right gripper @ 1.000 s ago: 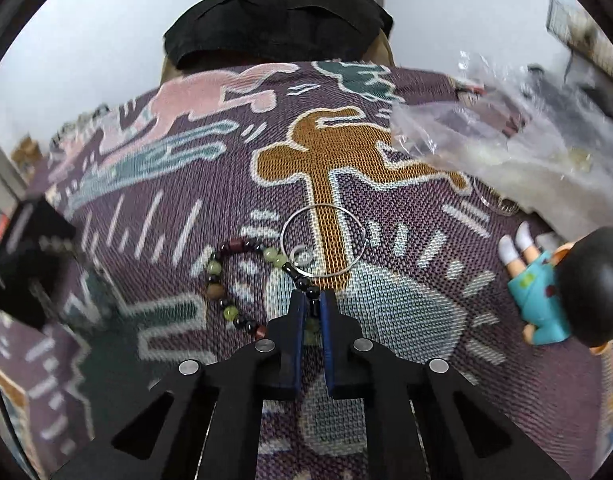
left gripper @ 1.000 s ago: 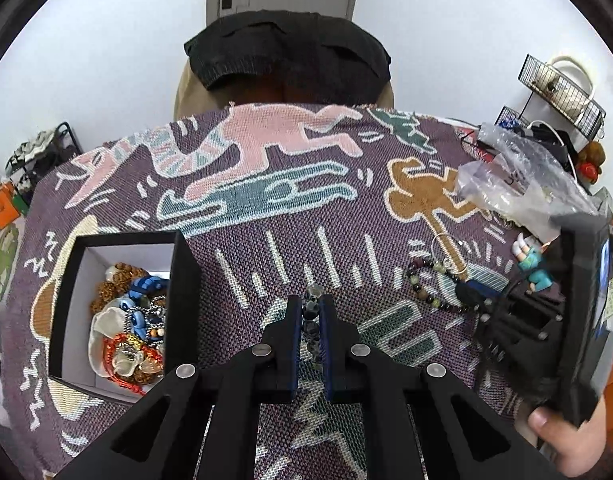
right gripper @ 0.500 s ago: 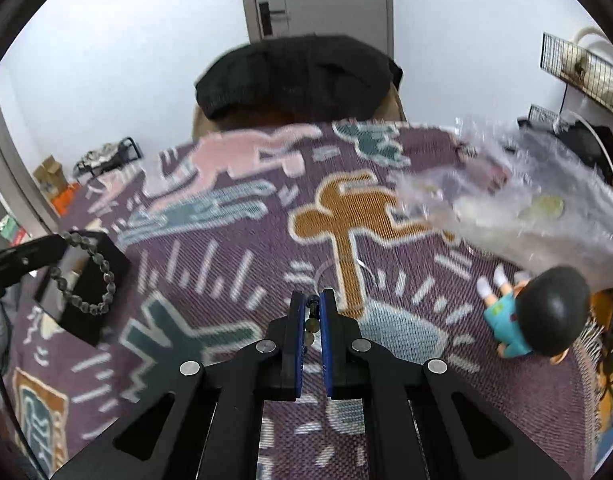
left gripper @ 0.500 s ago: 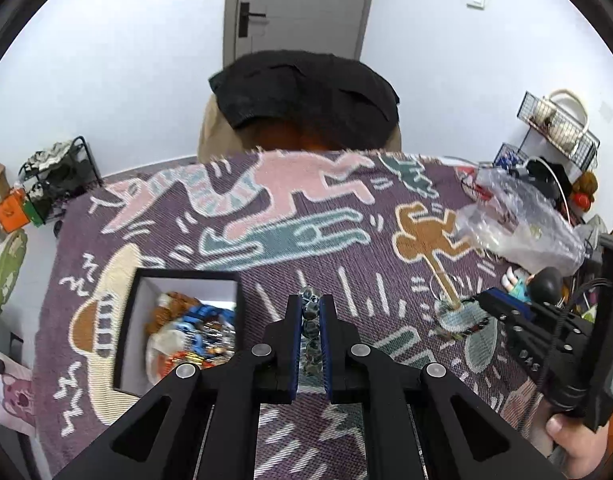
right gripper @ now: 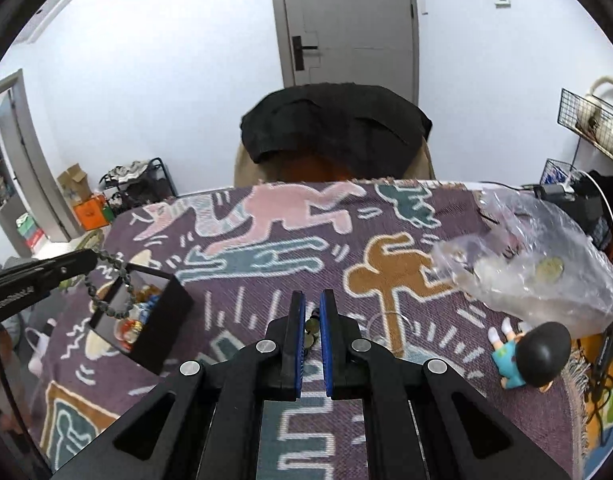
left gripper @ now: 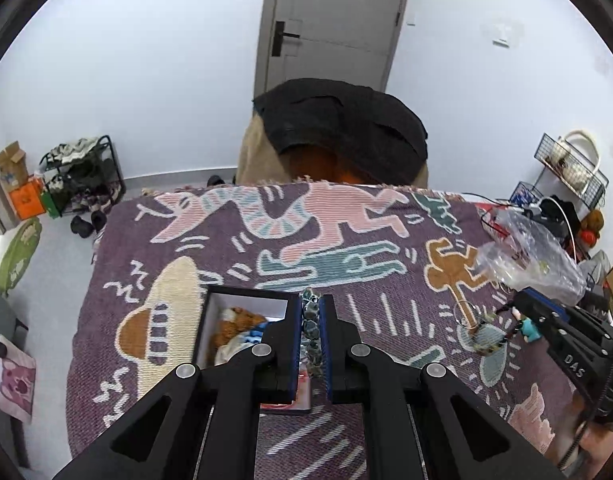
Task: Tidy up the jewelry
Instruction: 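Carry the bead bracelet with the left tool into the black box and release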
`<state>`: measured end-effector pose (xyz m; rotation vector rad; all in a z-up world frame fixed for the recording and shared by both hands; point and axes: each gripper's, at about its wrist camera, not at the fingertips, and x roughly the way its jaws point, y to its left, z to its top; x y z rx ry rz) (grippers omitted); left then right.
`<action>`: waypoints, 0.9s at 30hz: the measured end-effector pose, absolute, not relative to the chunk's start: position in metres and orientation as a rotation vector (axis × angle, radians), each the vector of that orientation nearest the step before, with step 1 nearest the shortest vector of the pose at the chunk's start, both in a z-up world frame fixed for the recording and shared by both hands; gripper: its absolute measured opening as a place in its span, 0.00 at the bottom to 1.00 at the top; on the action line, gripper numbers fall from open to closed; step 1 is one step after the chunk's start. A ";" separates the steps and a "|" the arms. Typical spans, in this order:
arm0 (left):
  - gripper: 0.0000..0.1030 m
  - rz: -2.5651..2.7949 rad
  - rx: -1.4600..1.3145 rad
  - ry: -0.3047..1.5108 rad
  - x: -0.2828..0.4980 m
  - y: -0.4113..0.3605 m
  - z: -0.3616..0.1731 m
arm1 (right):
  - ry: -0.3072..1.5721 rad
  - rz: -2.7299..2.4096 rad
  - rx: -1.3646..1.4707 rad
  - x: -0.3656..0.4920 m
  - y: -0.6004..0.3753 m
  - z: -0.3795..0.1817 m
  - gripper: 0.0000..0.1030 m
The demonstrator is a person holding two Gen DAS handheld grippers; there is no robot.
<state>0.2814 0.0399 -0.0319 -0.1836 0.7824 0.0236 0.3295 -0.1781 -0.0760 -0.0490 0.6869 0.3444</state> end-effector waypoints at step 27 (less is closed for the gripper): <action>0.39 0.055 -0.315 0.837 0.260 0.123 -0.065 | 0.682 0.560 -0.100 0.313 -0.060 -0.061 0.08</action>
